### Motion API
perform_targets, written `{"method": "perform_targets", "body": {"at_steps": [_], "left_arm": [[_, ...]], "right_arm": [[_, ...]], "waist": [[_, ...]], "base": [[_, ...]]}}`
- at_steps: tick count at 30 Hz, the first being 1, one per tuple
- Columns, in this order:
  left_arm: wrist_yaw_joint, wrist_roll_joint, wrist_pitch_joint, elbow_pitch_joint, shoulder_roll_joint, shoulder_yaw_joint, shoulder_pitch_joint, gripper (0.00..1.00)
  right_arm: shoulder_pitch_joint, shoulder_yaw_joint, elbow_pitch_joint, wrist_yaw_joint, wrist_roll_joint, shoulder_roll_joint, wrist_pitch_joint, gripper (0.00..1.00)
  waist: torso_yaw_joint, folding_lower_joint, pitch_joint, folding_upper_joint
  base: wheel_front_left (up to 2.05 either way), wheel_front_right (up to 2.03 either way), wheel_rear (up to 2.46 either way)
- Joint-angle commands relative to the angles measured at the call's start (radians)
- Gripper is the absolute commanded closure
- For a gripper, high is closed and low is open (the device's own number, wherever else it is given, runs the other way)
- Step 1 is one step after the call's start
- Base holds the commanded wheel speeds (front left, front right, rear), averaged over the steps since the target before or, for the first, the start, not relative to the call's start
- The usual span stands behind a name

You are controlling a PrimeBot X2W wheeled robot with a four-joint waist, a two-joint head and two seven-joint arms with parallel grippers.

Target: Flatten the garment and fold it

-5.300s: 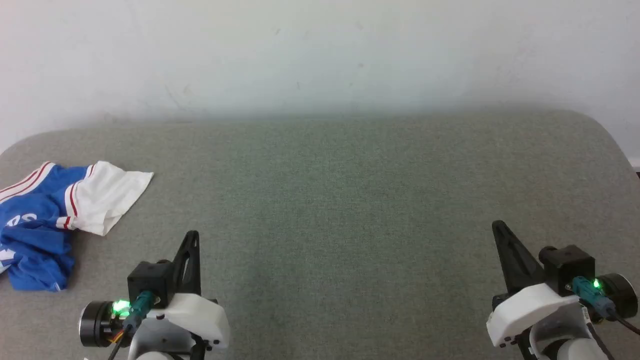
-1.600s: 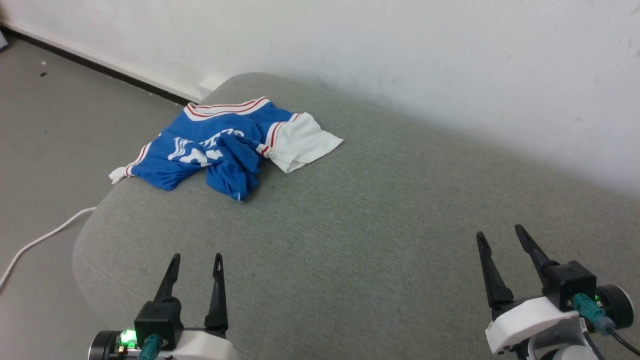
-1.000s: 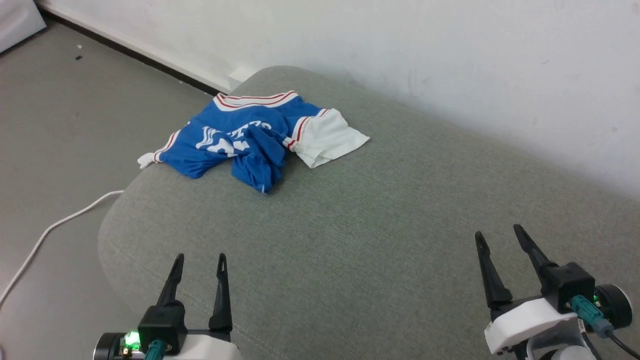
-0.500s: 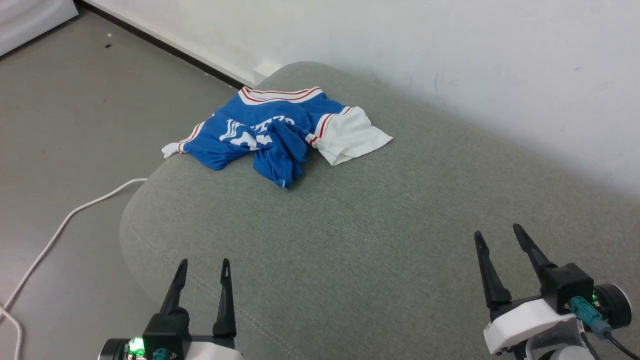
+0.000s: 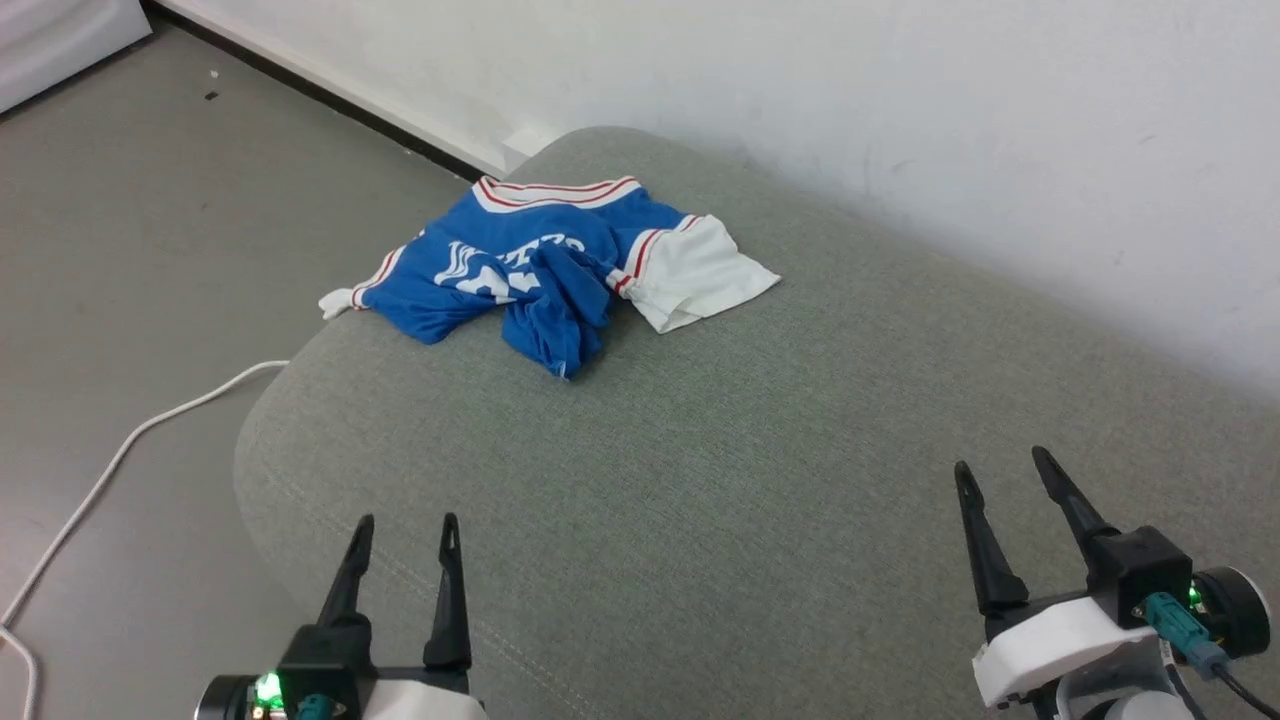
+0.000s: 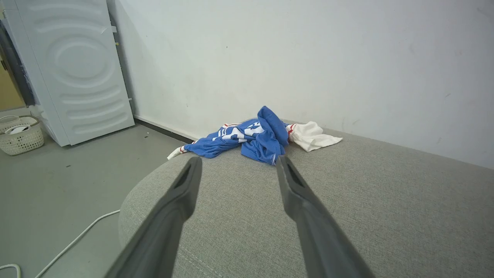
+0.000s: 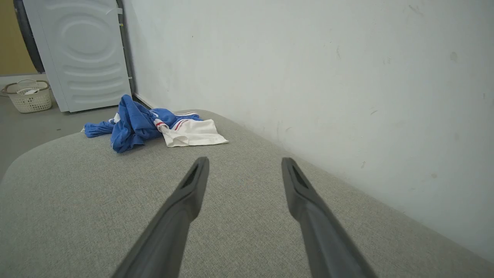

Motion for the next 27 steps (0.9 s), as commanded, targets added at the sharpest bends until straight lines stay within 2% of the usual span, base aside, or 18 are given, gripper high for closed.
{"method": "perform_targets", "body": {"at_steps": [1, 4, 9, 15, 21, 27], "left_arm": [[-0.008, -0.013, -0.005, -0.014, 0.004, 0.002, -0.008, 0.0], [-0.041, -0.034, 0.002, -0.048, 0.014, -0.003, -0.045, 0.0], [-0.11, -0.029, 0.125, -0.164, 0.067, -0.035, -0.181, 0.0], [-0.135, -0.083, 0.303, -0.248, 0.094, 0.008, -0.422, 0.0], [-0.158, -0.159, 0.484, -0.135, 0.132, 0.057, -0.692, 0.0], [-0.162, -0.204, 0.59, 0.019, 0.167, 0.092, -0.866, 0.0]], "right_arm": [[-0.002, -0.008, -0.002, -0.002, 0.001, 0.003, -0.007, 0.0], [-0.001, -0.015, -0.025, -0.002, 0.0, 0.003, 0.004, 0.0], [-0.004, -0.025, -0.105, -0.002, -0.019, 0.003, 0.039, 0.0], [-0.021, -0.024, -0.245, -0.002, -0.055, -0.005, 0.106, 0.0], [-0.041, -0.018, -0.402, -0.002, -0.044, -0.076, 0.192, 0.0], [-0.065, -0.026, -0.535, -0.002, -0.021, -0.15, 0.263, 0.0]], "waist": [[-0.001, 0.0, 0.003, 0.0], [-0.007, 0.0, 0.016, 0.0], [-0.026, 0.0, 0.061, 0.0], [-0.077, 0.0, 0.171, 0.0], [-0.132, 0.0, 0.316, 0.0], [-0.182, 0.0, 0.44, 0.0]], "base": [[0.0, 0.0, 0.0], [0.0, 0.0, 0.0], [0.0, 0.0, 0.0], [0.0, 0.0, 0.0], [0.0, 0.0, 0.0], [0.0, 0.0, 0.0]]}}
